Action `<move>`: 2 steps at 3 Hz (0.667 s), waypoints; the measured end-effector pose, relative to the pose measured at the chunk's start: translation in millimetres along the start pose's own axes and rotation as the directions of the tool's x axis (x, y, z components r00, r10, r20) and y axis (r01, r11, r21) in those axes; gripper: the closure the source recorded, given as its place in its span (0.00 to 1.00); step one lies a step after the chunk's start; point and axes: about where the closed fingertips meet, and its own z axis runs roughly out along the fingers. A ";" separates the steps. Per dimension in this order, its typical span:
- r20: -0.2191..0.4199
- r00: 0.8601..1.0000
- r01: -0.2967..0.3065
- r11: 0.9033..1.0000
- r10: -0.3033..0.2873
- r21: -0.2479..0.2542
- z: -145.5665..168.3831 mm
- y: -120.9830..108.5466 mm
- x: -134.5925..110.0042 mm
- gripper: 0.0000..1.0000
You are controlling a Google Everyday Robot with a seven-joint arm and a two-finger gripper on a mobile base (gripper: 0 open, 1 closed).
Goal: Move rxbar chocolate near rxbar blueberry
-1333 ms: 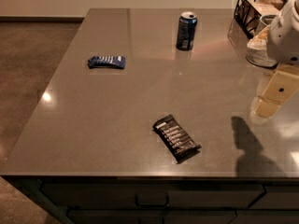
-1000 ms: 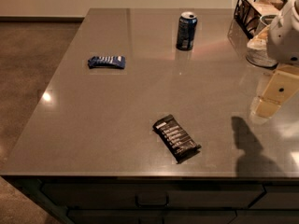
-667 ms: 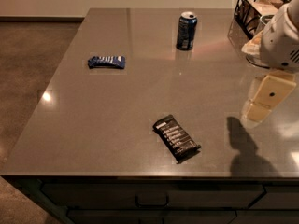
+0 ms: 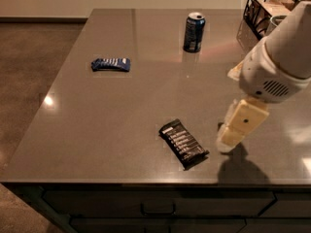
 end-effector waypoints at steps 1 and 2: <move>0.017 1.000 -0.020 1.000 0.020 -0.004 25.6 17.0 -11.6 0.00; 0.009 0.999 -0.037 0.999 0.037 -0.024 59.9 29.9 -19.6 0.00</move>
Offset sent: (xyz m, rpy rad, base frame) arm -0.0067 0.0692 -0.0935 0.0300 0.0667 -0.0417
